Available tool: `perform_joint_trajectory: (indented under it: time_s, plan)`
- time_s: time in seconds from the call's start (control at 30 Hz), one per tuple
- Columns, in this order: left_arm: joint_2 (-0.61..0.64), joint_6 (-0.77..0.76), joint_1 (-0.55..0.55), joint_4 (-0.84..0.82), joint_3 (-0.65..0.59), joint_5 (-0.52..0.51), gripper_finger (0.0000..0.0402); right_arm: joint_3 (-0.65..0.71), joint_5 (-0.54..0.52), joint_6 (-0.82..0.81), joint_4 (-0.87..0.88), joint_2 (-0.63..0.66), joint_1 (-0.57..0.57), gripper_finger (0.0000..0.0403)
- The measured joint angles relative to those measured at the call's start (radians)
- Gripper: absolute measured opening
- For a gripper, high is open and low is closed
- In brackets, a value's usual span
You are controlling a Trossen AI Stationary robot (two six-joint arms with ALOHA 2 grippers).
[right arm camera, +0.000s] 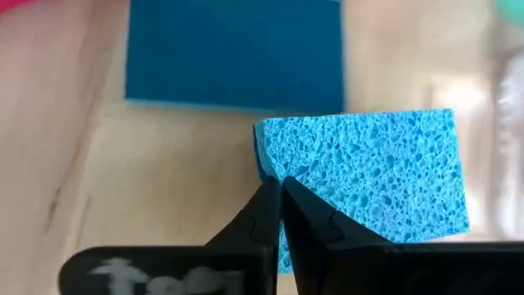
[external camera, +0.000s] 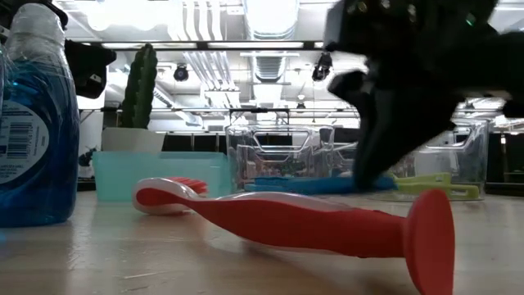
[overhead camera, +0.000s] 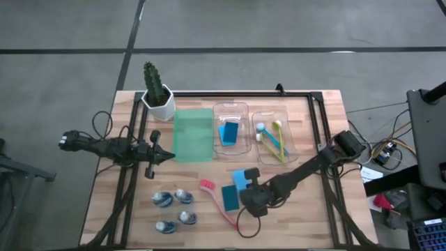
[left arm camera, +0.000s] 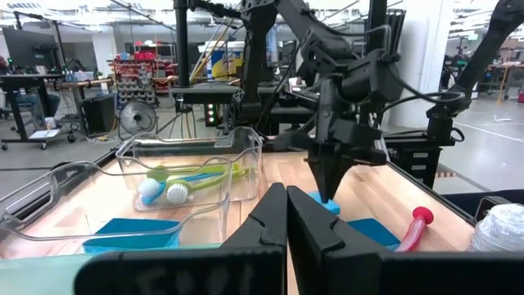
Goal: Pick & Place Kitchen Sink Supplies
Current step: Put the blue sponge into the left transparent bin
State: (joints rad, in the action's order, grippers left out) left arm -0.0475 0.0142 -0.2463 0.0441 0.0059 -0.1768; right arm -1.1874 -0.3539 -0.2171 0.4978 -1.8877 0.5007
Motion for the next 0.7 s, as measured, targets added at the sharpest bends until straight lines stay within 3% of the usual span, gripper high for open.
perform_joint_trajectory:
  time_s: [0.3, 0.6, 0.7]
  plan:
    - [0.0, 0.0, 0.0, 0.0, 0.0, 0.0, 0.0003, -0.15, -0.153, 0.107, 0.096, 0.0, 0.0, 0.0008]
    - [0.0, 0.0, 0.0, 0.0, 0.0, 0.0, 0.0003, -0.244, -0.561, 0.207, 0.106, 0.002, -0.016, 0.0008]
    - [0.0, 0.0, 0.0, 0.0, 0.0, 0.0, 0.0003, -0.253, -0.649, 0.235, 0.106, 0.002, -0.041, 0.0008]
